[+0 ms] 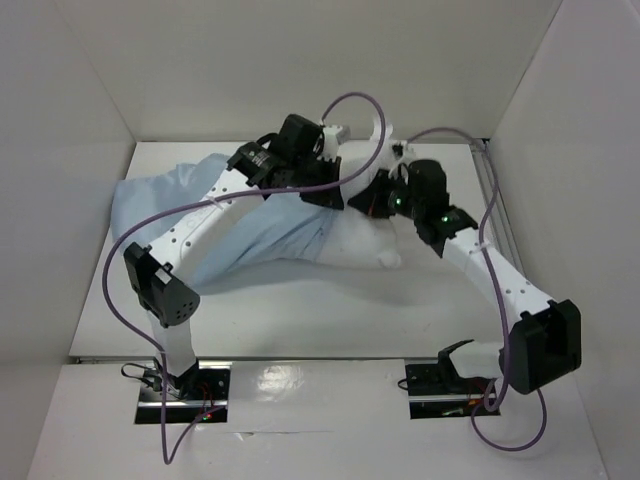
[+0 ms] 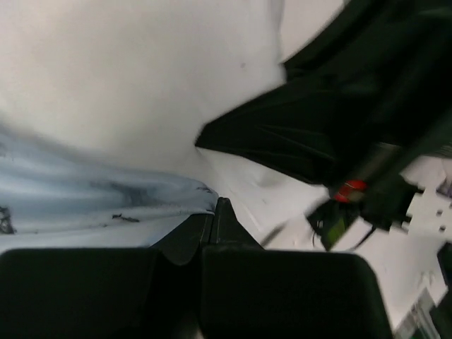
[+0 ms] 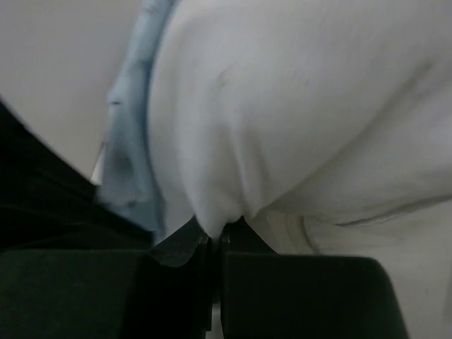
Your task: Put the pillow into the pillowcase
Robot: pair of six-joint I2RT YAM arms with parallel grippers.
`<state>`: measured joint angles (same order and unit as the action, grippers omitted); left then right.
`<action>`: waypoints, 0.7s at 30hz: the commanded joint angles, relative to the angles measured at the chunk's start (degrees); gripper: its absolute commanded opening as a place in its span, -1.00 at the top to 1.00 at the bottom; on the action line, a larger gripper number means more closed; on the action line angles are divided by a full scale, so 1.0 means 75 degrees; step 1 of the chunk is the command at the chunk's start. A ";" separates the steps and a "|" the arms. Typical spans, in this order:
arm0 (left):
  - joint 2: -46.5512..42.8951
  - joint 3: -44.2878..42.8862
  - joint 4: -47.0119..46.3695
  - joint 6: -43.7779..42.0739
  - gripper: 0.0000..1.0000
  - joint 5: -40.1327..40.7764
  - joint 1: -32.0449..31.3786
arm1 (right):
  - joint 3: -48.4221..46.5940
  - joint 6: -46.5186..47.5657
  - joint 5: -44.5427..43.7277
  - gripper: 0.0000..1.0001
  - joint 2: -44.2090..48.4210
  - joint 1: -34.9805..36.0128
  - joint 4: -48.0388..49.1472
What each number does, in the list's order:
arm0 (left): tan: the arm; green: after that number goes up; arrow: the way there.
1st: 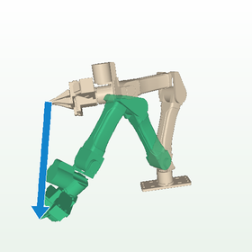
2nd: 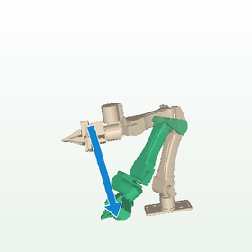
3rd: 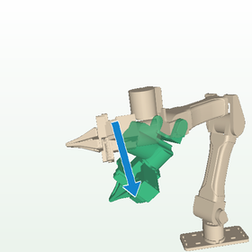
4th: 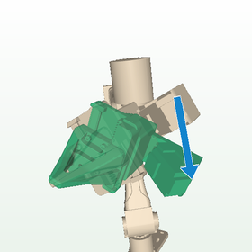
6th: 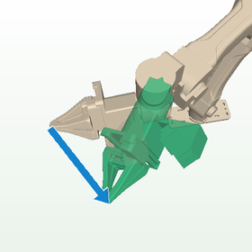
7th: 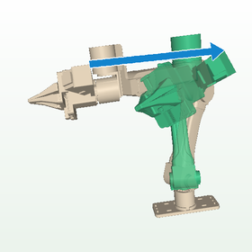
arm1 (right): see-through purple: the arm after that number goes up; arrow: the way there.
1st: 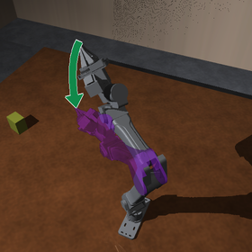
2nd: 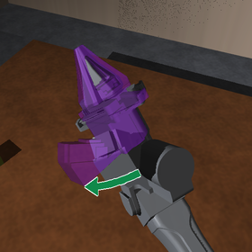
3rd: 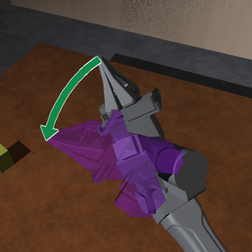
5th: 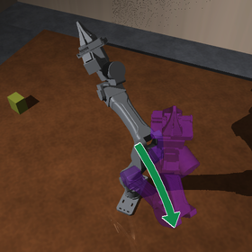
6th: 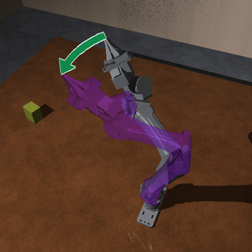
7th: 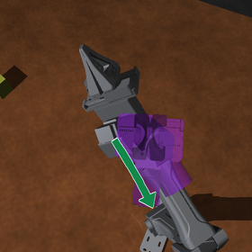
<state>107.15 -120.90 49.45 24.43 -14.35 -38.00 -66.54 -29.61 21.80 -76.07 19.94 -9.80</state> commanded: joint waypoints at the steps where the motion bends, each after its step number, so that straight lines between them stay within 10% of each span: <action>1: -0.0774 0.0814 -0.0993 0.0411 0.94 -0.1053 -0.0348 | 0.2141 -0.0739 0.0538 1.00 0.0028 0.0644 0.0754; 7: -0.0939 -0.0296 0.0284 -0.0302 -0.44 0.0737 0.0004 | 0.3412 -0.0401 -0.0152 1.00 0.1400 0.0892 0.0160; 10: -0.0508 -0.0964 0.0695 -0.0713 -0.48 0.1361 0.0588 | 0.3038 0.0196 -0.0677 0.97 0.1471 0.0892 -0.0706; 11: -0.0402 -0.1070 0.0696 -0.0807 -0.48 0.1710 0.0891 | 0.2909 0.0464 -0.0773 0.72 0.1471 0.0892 -0.0929; 12: -0.0273 -0.1071 0.0696 -0.0877 -0.48 0.1876 0.0987 | 0.2757 0.0583 -0.0890 -0.27 0.1378 0.0892 -0.1337; 15: 0.0523 -0.1293 0.0695 -0.0960 -0.48 0.2789 0.1070 | 0.2183 0.0666 -0.1324 -0.90 0.1377 0.0705 -0.1809; 21: 0.1860 -0.1739 0.0931 -0.0621 -0.59 0.3637 0.1070 | 0.1794 0.0233 -0.1232 -1.00 0.1542 -0.0430 -0.2162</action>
<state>117.27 -133.62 54.61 19.59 9.08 -29.17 -50.09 -27.46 13.82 -65.91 20.64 -22.70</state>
